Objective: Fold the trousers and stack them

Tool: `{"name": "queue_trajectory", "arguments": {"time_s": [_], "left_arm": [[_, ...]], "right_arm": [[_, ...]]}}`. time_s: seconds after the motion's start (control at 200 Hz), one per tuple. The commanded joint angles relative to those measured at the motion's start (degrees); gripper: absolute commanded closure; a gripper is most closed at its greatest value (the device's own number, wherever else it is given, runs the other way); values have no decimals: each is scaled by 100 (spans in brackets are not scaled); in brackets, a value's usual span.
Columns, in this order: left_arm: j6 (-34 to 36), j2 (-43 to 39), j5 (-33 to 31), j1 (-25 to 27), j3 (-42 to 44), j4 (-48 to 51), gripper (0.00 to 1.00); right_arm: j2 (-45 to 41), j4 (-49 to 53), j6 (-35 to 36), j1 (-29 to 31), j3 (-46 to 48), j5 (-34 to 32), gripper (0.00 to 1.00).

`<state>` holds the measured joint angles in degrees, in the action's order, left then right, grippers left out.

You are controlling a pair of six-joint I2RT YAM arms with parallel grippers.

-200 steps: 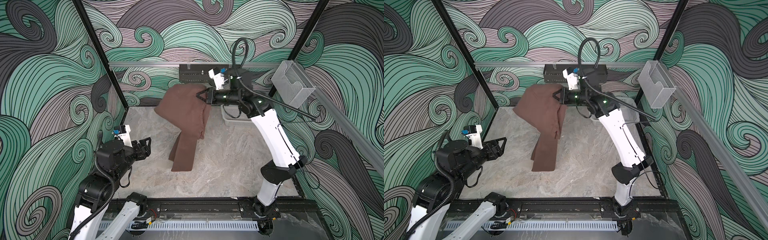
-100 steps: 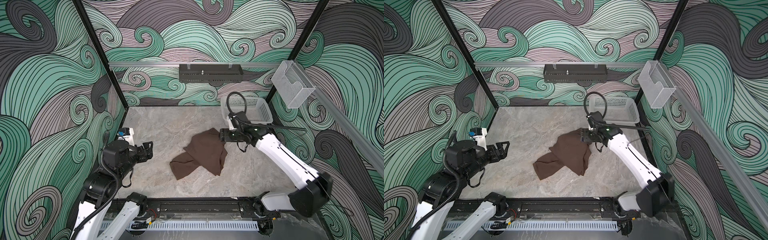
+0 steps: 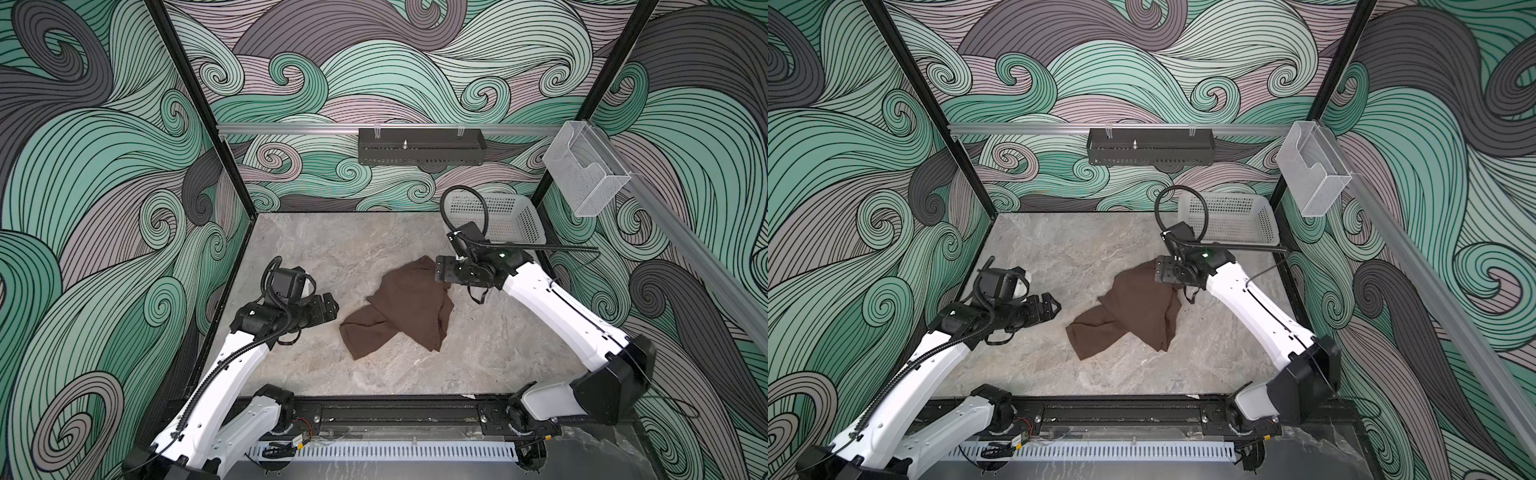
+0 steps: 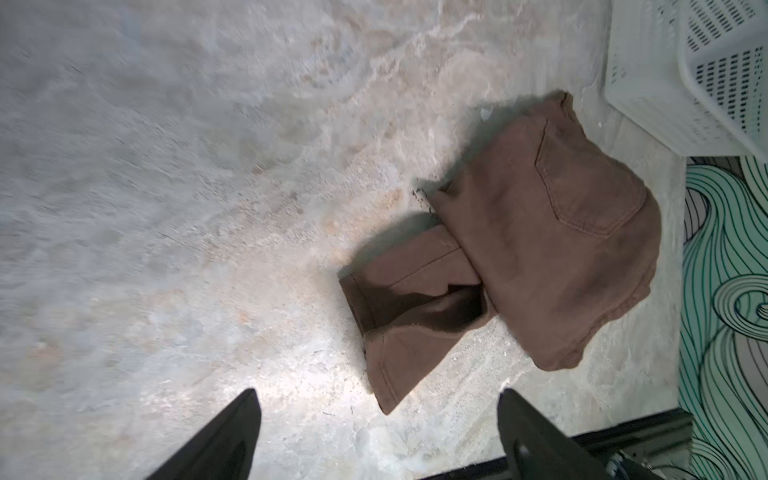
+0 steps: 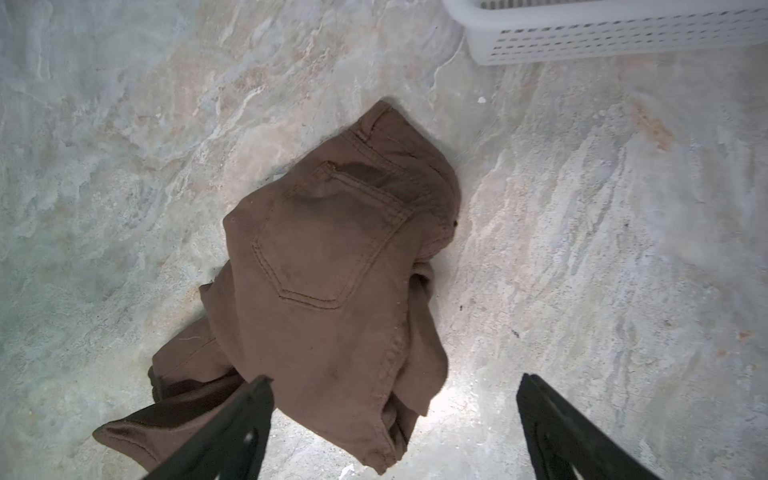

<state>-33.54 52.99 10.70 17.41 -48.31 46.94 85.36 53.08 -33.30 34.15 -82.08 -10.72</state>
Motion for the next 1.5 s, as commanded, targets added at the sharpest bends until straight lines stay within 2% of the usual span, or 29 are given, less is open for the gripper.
{"name": "queue_trajectory", "arguments": {"time_s": [0.0,0.25,0.67,0.76,0.851,0.961,1.016,1.101,1.196,1.251,1.326,1.491], "left_arm": [[-404,242,578,113,277,-620,7],[-663,1063,743,331,890,-1595,6],[-783,2386,889,490,1126,-2854,5],[-811,2717,908,560,1132,-3053,8],[-855,3098,896,619,1148,-3261,16],[-892,3433,857,640,1139,-3422,25],[-862,3549,851,642,1105,-3454,33],[-796,3628,828,658,1052,-3470,50],[-698,3589,765,658,995,-3429,71],[-640,3514,673,641,944,-3327,83],[-539,3326,395,632,769,-3005,100],[-53,2562,-435,492,102,-1979,100]], "right_arm": [[453,125,-431,376,-415,-129,8],[1800,188,-608,875,-1266,-48,7],[3643,525,-548,1102,-2640,60,7],[3953,639,-513,1111,-2928,-93,7],[4226,686,-480,1104,-3121,-210,11],[4497,686,-415,1098,-3267,-278,22],[4599,687,-361,1079,-3335,-252,33],[4664,693,-268,1039,-3421,-130,54],[4512,721,-232,999,-3435,-130,88],[4358,742,-195,983,-3420,-149,100],[4058,758,-160,924,-3379,-144,100],[3172,752,19,768,-3404,-91,100]]}}
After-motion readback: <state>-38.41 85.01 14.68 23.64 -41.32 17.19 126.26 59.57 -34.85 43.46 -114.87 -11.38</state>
